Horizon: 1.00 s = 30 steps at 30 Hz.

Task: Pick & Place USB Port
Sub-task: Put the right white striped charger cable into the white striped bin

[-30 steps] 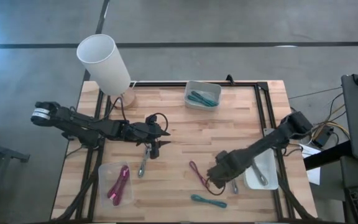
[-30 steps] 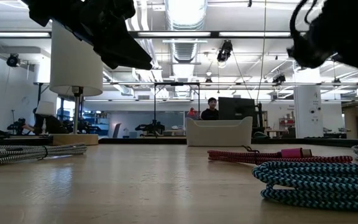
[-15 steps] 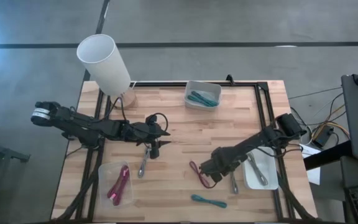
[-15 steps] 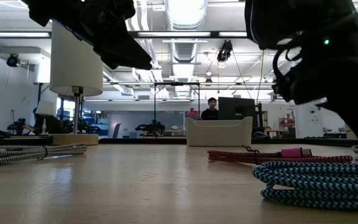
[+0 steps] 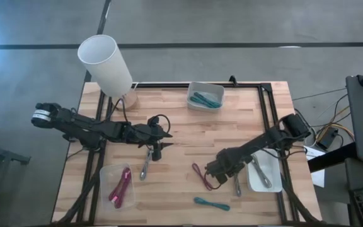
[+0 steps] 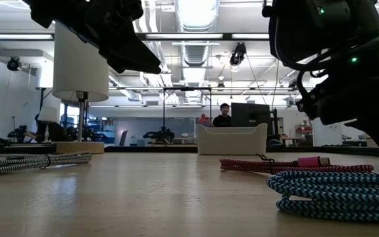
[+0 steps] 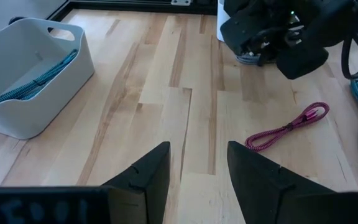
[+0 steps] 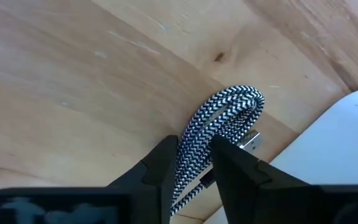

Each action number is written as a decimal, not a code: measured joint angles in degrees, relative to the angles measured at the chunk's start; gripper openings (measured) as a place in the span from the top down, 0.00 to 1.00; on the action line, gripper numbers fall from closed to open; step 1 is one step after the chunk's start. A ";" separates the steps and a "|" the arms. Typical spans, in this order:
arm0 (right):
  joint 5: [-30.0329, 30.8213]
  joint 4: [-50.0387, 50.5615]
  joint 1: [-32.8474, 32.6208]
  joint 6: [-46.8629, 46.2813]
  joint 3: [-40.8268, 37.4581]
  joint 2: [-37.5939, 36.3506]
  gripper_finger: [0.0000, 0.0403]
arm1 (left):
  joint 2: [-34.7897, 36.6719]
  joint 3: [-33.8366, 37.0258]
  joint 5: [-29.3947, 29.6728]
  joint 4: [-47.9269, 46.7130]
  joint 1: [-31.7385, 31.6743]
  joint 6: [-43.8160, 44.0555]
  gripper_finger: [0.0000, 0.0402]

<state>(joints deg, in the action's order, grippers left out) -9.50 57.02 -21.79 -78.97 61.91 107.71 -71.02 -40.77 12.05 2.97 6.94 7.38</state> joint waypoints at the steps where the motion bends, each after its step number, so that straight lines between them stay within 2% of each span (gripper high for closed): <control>1: 0.00 0.01 0.08 0.38 0.00 0.01 0.79 | 0.00 0.00 0.00 -0.03 0.00 0.02 0.59; 7: 0.13 0.36 0.21 5.94 1.45 0.02 0.95 | 0.00 0.00 0.00 -0.01 0.00 0.04 0.59; 16: 1.96 -0.59 0.19 11.42 7.21 -3.23 0.95 | 0.00 0.02 0.00 -0.01 0.00 0.07 0.59; 23: 13.50 1.17 -0.57 14.52 12.24 -10.21 0.95 | 0.00 0.09 0.00 -0.01 0.00 0.09 0.59; 27: 20.84 4.91 -1.53 10.45 12.58 -15.63 0.95 | 0.00 0.09 0.00 0.00 0.00 0.09 0.59; 30: 22.42 7.60 -2.24 7.17 11.41 -19.13 0.95 | 0.00 0.09 0.00 0.00 0.00 0.09 0.59</control>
<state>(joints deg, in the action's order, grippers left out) 12.93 64.62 -24.03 -71.80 73.32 88.57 -71.02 -40.69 12.05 2.97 6.94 7.46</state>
